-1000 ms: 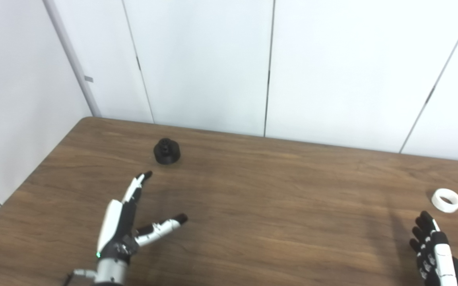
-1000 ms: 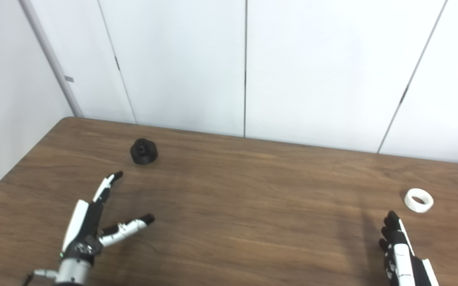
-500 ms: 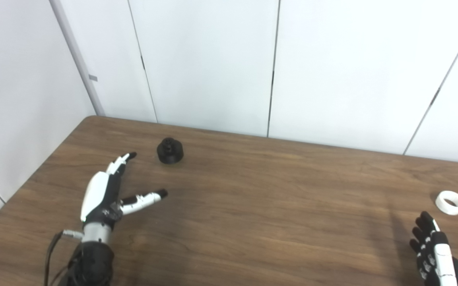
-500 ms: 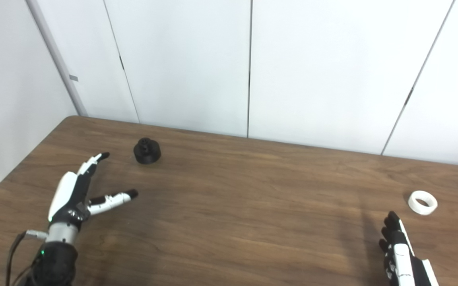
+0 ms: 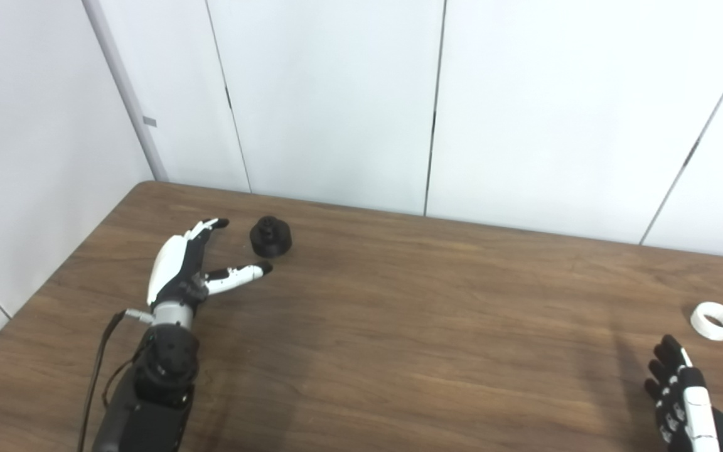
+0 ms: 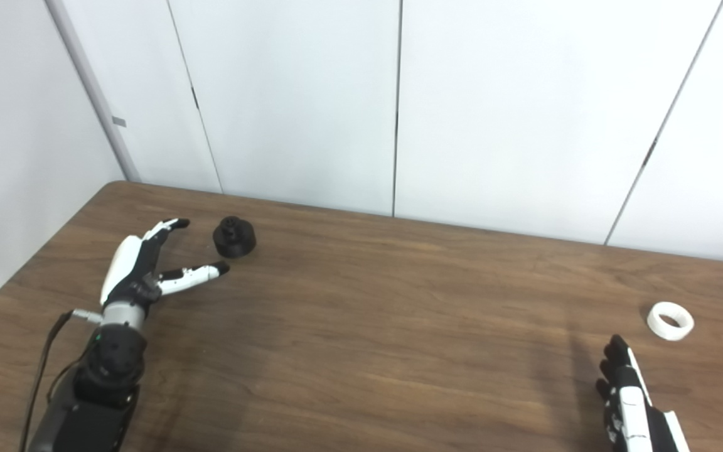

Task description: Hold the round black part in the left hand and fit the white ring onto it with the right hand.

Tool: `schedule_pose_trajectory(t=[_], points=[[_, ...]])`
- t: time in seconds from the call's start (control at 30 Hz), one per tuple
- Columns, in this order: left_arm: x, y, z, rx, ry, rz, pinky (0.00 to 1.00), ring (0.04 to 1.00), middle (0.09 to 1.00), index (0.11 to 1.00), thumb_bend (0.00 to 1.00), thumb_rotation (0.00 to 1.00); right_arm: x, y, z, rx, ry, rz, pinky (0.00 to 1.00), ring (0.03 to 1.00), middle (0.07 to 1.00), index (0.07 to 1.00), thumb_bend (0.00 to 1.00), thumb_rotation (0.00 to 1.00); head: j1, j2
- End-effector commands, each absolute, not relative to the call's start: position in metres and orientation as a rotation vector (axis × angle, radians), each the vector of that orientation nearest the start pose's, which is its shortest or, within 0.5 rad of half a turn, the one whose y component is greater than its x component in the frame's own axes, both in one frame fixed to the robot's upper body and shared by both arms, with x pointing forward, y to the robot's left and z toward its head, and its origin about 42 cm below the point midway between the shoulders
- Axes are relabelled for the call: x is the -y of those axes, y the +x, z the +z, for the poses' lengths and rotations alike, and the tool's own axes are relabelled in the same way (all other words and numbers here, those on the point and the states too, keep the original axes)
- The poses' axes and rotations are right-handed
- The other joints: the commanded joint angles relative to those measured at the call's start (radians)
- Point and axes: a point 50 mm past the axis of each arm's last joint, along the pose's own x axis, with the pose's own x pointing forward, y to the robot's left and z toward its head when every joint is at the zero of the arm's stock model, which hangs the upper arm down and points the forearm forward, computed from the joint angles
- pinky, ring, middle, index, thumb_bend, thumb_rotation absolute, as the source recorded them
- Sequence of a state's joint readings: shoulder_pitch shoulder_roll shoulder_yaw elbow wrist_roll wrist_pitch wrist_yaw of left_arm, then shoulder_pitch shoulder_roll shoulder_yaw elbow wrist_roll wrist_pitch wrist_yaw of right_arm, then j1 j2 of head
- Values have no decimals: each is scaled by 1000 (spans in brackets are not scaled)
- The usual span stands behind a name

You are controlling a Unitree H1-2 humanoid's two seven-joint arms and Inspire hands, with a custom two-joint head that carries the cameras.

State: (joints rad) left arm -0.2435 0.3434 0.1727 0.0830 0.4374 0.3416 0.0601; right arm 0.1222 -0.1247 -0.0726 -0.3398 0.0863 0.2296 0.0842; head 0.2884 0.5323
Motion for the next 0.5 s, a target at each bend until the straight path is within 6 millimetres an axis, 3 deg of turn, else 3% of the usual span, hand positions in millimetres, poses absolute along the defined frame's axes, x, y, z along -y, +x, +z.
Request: schedule_pose_trajectory(t=[0.0,0.47], points=[[-384,373,196,-93,747,407,1000,1000,986,875,998,413,262,241,160,62,-55,19,1000,1000,1000,1000,375,1000,0,1],[-383,421,201,-166,778,374,1000,1000,971,850,1000,399,263,241,161,64,-56,6,1000,1000,1000,1000,406,1000,-11,4]])
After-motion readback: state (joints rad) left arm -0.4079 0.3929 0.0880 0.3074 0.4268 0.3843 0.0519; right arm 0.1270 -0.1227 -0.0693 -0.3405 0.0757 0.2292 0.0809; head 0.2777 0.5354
